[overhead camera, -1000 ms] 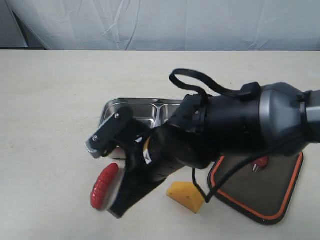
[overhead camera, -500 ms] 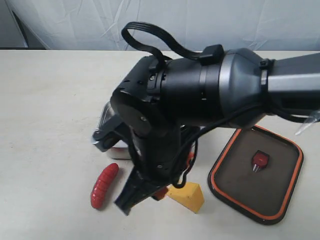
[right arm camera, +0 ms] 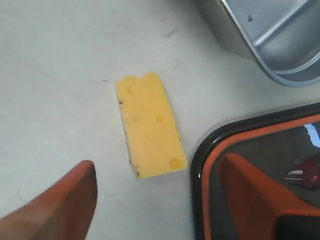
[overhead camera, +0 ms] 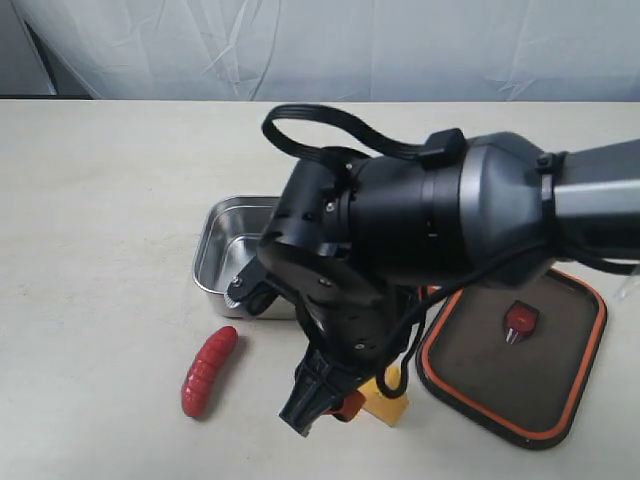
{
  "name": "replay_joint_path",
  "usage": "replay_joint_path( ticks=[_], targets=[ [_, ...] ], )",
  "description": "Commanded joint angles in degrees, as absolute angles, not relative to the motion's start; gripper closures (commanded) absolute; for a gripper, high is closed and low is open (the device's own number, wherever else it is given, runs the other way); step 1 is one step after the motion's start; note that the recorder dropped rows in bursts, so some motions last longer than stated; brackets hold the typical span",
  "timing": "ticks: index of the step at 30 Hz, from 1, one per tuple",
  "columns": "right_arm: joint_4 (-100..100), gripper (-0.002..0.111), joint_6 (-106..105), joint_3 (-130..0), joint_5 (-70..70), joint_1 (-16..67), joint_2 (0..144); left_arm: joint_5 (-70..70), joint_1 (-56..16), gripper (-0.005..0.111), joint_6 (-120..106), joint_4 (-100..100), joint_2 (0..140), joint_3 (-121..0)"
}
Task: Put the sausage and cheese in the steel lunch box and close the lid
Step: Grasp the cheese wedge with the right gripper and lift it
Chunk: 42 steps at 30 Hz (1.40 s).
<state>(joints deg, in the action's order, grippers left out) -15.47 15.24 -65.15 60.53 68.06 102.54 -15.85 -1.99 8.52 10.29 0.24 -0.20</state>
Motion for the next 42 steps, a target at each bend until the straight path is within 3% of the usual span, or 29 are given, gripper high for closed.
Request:
replay_joint_path(
  ticks=[1,10,21,26,32,42],
  targets=[
    [-15.83,0.040,15.10,-62.42,55.65,67.93,101.92,-15.45,-2.29,0.107,8.38,10.22,0.00,0.00],
    [-13.83,0.040,13.57,-57.99,46.37,60.60,102.16,-15.45,-2.29,0.107,8.38,10.22,0.00,0.00],
    [-10.03,0.043,9.74,-55.58,44.51,60.43,105.68,-15.45,-2.29,0.107,8.38,10.22,0.00,0.00],
    [-9.55,0.060,9.74,-54.58,44.34,60.43,105.68,-15.45,-2.29,0.107,8.38,10.22,0.00,0.00],
    [-8.71,0.109,9.63,-54.58,44.33,60.63,105.36,-15.45,-2.29,0.107,8.38,10.22,0.00,0.00],
    [-1.97,0.108,9.41,-54.58,47.04,60.78,94.28,-15.45,-2.29,0.107,8.38,10.22,0.00,0.00]
  ],
)
